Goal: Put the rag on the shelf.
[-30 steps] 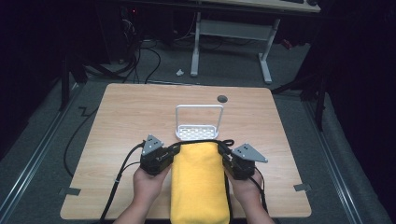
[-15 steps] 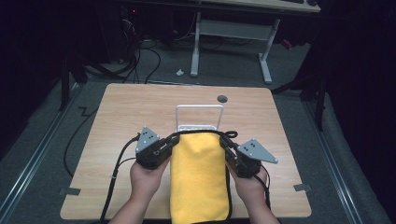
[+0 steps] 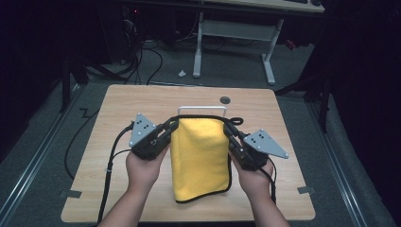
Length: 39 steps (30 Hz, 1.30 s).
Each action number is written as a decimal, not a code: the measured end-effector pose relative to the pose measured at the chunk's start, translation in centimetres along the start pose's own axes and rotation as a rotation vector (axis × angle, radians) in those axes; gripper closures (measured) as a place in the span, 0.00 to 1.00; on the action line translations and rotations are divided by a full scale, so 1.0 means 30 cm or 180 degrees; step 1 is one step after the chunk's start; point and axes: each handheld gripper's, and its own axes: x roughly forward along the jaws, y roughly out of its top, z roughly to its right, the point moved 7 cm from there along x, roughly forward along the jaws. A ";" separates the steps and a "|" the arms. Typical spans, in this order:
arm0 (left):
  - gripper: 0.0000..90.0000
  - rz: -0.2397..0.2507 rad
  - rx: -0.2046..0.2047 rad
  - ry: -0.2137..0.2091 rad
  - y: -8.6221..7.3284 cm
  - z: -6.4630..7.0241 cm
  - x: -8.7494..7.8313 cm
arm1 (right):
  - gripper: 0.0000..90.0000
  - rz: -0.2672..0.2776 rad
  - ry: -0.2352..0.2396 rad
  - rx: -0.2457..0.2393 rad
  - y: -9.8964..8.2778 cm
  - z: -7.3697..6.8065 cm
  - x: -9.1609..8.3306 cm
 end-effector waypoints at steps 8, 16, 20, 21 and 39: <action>0.92 0.0047 0.0069 0.0048 0.075 -0.022 0.017 | 0.92 0.0105 -0.0035 -0.0053 0.097 0.020 0.025; 0.92 0.0119 0.0237 0.0105 0.162 -0.046 0.043 | 0.92 0.0190 -0.0098 -0.0064 0.167 0.048 0.059; 0.92 0.0136 0.0285 0.0133 0.184 -0.058 0.056 | 0.92 0.0215 -0.0109 -0.0052 0.183 0.053 0.075; 0.92 0.0137 0.0297 0.0139 0.186 -0.060 0.059 | 0.92 0.0215 -0.0112 -0.0071 0.185 0.056 0.078; 0.92 0.0204 0.0517 0.0255 0.309 -0.113 0.172 | 0.92 0.0305 -0.0147 -0.0053 0.268 0.131 0.157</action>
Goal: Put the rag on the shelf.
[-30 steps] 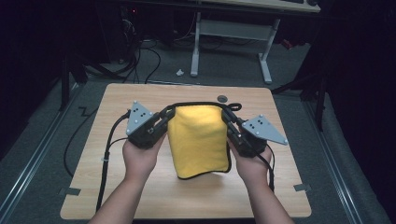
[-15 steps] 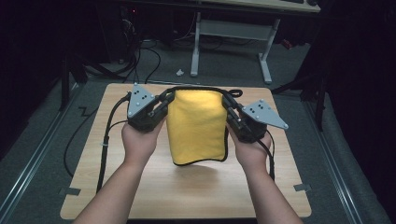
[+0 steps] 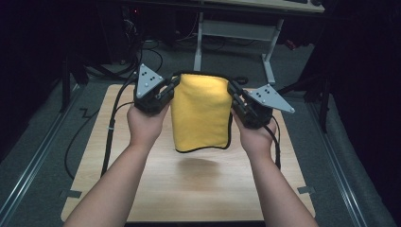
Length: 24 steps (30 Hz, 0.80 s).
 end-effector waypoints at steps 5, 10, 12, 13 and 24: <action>0.92 0.0040 0.0036 0.0005 0.025 -0.027 0.052 | 0.92 0.0042 -0.0024 0.0024 0.015 0.039 0.049; 0.92 0.0014 0.0097 0.0027 0.038 -0.040 0.104 | 0.92 0.0039 -0.0041 0.0060 0.022 0.083 0.092; 0.92 -0.0025 0.0117 0.0023 0.041 -0.040 0.124 | 0.92 0.0042 -0.0057 0.0076 0.023 0.097 0.106; 0.92 -0.0013 0.0135 0.0029 0.045 -0.042 0.134 | 0.92 0.0039 -0.0061 0.0075 0.023 0.104 0.112; 0.92 -0.0152 0.0097 0.0029 -0.008 -0.102 0.248 | 0.92 -0.0114 -0.0151 -0.0064 -0.005 0.158 0.218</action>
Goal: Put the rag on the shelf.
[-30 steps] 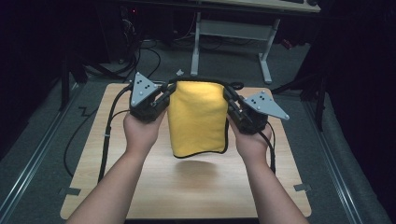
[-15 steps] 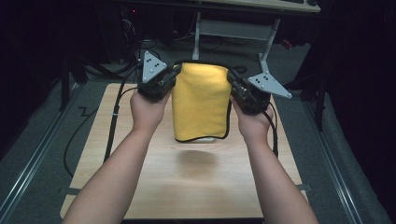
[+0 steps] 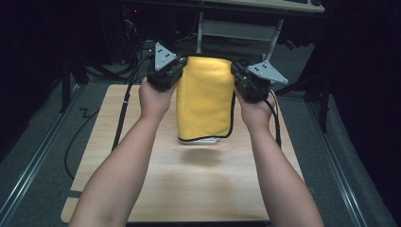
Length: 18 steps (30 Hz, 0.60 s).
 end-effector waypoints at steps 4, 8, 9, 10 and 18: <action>0.91 -0.0171 -0.0017 -0.0123 -0.053 -0.027 0.042 | 0.92 -0.0070 -0.0051 -0.0127 -0.034 0.010 0.047; 0.90 -0.0297 0.0060 -0.0134 -0.095 -0.035 0.067 | 0.92 -0.0222 -0.0088 -0.0277 -0.080 0.016 0.090; 0.90 -0.0314 0.0052 -0.0145 -0.105 -0.037 0.073 | 0.92 -0.0256 -0.0087 -0.0289 -0.090 0.018 0.100; 0.90 -0.0333 0.0038 -0.0157 -0.116 -0.039 0.080 | 0.92 -0.0286 -0.0091 -0.0292 -0.100 0.021 0.109; 0.89 -0.0535 -0.0161 -0.0267 -0.228 -0.063 0.119 | 0.92 -0.0487 0.0032 -0.0260 -0.186 0.024 0.162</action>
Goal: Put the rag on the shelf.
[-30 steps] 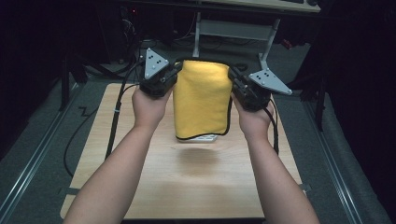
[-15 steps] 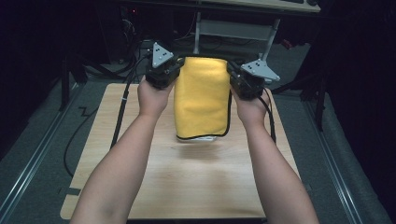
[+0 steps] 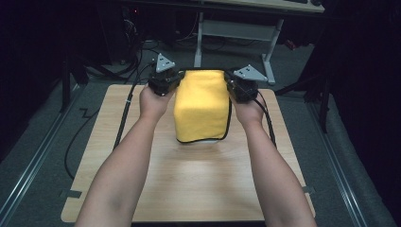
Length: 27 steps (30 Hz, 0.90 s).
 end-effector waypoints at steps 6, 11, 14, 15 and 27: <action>0.89 -0.0067 -0.0118 -0.0049 -0.056 0.001 0.026 | 0.92 -0.0141 0.0055 0.0092 -0.054 0.000 0.030; 0.88 -0.0160 -0.0242 -0.0111 -0.090 -0.007 0.036 | 0.92 -0.0267 0.0208 0.0354 -0.098 0.008 0.054; 0.88 -0.0206 -0.0225 -0.0115 -0.113 -0.004 0.041 | 0.92 -0.0310 0.0185 0.0292 -0.115 0.003 0.059; 0.88 -0.0222 -0.0249 -0.0126 -0.121 -0.004 0.043 | 0.92 -0.0320 0.0183 0.0286 -0.119 0.002 0.059; 0.88 -0.0392 -0.0500 -0.0276 -0.236 0.007 0.076 | 0.92 -0.0455 0.0405 0.0569 -0.189 0.004 0.067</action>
